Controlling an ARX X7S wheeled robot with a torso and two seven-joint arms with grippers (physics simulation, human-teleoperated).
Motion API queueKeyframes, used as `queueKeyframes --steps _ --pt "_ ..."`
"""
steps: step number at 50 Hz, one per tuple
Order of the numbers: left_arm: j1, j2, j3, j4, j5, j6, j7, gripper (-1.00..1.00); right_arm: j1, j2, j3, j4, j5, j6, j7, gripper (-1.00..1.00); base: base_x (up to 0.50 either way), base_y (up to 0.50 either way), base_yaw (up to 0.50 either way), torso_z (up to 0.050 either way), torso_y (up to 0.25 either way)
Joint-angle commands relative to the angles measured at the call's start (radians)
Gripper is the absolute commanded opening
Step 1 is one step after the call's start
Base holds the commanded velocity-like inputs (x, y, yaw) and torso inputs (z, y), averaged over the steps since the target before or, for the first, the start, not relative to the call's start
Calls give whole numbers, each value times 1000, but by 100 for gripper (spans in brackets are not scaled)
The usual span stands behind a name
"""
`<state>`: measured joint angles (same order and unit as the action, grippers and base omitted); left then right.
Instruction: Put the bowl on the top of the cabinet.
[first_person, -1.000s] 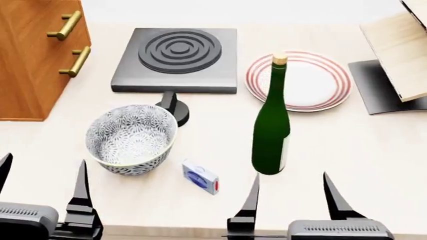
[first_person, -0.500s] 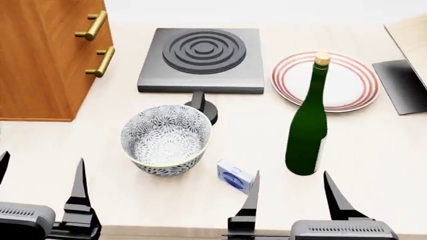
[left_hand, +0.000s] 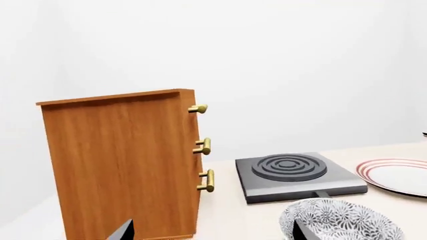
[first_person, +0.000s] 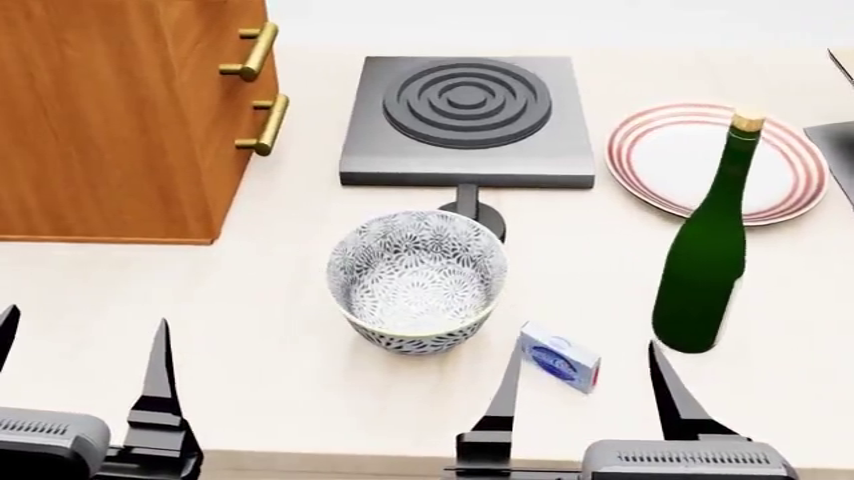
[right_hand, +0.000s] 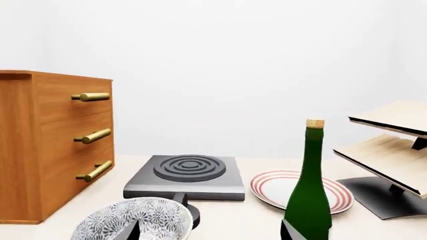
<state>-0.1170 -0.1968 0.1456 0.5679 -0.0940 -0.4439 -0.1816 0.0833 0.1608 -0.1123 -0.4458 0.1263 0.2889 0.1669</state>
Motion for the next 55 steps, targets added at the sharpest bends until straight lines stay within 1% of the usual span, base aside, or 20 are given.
queueKeyframes --steps 1,7,20,30,38,47,55 --pt "1 -5 3 -5 -7 7 -7 100 2 8 -20 12 -24 -18 20 100 0 500 0 0 0" --pt "2 -9 1 -6 -12 9 -10 100 2 10 -15 6 -1 -10 18 100 0 465 0 0 0" --pt "2 -15 4 -3 -19 9 -17 100 2 16 -18 4 7 -20 30 100 0 159 0 0 0" --pt "6 -19 9 -2 -24 15 -22 100 -1 24 -32 10 0 -26 36 100 0 500 0 0 0" --pt "8 -23 11 5 -29 15 -27 100 3 25 -26 3 12 -15 47 100 0 33 0 0 0" --pt "6 -27 15 7 -36 13 -33 100 -2 30 -33 1 12 -33 51 100 0 431 0 0 0" --pt "2 -30 17 4 -41 15 -37 100 3 30 -34 4 24 -29 55 100 0 40 0 0 0"
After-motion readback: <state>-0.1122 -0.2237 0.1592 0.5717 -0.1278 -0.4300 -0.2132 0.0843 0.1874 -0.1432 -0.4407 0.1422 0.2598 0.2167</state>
